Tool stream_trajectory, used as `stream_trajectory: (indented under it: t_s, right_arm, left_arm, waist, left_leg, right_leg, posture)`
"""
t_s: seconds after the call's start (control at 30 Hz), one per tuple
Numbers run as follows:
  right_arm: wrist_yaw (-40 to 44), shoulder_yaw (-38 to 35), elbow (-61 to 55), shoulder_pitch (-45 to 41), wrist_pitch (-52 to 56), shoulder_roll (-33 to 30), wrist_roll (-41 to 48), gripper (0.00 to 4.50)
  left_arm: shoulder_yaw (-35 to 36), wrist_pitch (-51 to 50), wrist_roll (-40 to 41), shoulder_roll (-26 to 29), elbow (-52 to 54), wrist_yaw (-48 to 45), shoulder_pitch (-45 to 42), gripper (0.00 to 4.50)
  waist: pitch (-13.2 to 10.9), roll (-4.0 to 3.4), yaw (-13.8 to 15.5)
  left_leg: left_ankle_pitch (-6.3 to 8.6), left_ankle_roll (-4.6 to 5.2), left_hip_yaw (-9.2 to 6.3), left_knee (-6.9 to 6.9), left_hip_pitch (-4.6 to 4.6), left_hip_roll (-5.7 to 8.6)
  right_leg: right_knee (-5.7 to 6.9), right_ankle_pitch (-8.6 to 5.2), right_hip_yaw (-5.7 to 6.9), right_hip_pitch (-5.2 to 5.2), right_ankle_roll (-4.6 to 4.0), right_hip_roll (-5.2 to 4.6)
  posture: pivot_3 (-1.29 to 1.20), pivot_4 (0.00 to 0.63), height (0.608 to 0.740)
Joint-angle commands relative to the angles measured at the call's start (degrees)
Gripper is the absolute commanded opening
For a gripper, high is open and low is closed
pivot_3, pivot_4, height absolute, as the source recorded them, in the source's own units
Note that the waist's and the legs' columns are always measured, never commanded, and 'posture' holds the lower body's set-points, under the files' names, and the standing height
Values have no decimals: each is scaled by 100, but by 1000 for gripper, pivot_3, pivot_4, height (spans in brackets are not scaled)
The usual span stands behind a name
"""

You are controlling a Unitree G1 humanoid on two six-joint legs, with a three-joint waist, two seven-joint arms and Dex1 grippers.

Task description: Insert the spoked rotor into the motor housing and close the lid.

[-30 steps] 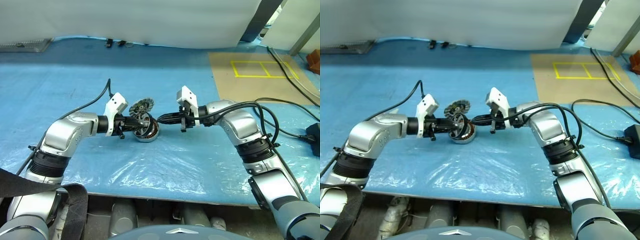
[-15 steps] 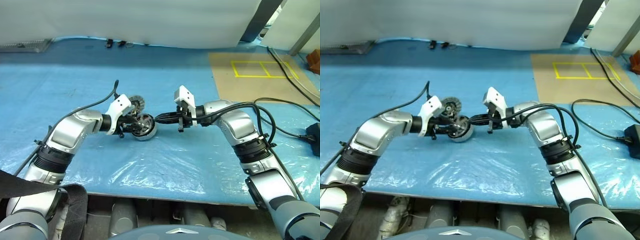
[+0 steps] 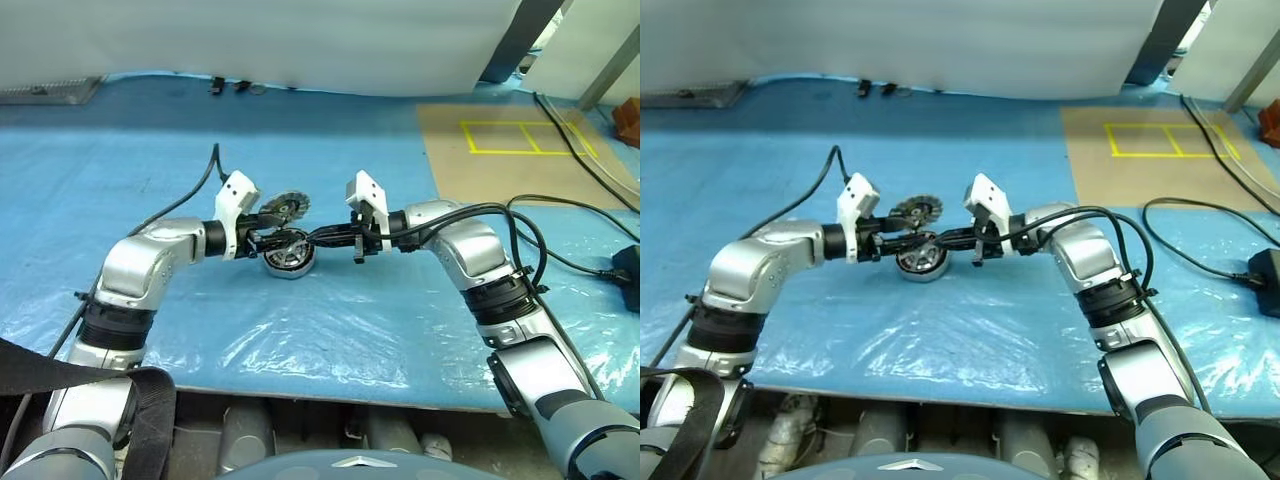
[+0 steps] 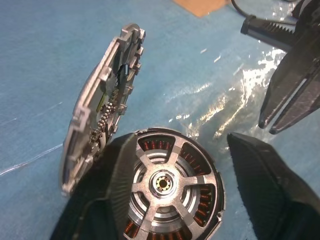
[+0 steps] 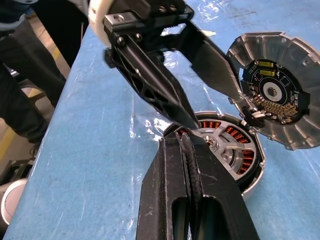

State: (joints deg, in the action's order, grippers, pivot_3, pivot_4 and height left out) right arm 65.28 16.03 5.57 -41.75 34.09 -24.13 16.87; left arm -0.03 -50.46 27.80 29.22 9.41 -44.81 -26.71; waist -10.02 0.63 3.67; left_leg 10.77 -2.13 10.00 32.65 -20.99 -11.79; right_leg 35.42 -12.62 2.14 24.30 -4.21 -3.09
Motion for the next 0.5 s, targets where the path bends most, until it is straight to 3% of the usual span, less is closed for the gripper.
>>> stream_trajectory:
  t_s: [0.03,0.17,0.5]
  right_arm:
    - [-113,-108,-155,-56,-146,85,42,0]
    - [-206,-142,-117,-63,-169,191,90,0]
    - [-171,-77,249,-242,-369,417,14,0]
  left_arm:
    - [431,-87,324,-239,863,468,671,1675]
    - [621,425,322,-971,1633,1223,1671,319]
    - [147,2284,-645,-1327,1479,1605,2001,319]
  waist:
    - [0,0,4]
    - [-2,0,29]
    - [-2,2,23]
  left_leg:
    - [0,0,0,0,-1,-2]
    - [0,1,-1,1,-7,-8]
    - [4,9,-3,3,-6,-8]
  right_leg:
    - [-2,0,1,0,0,0]
    - [-8,0,6,3,0,-4]
    - [-10,1,10,1,2,-6]
  posture:
    - [0,150,740]
    - [0,150,740]
    - [0,150,740]
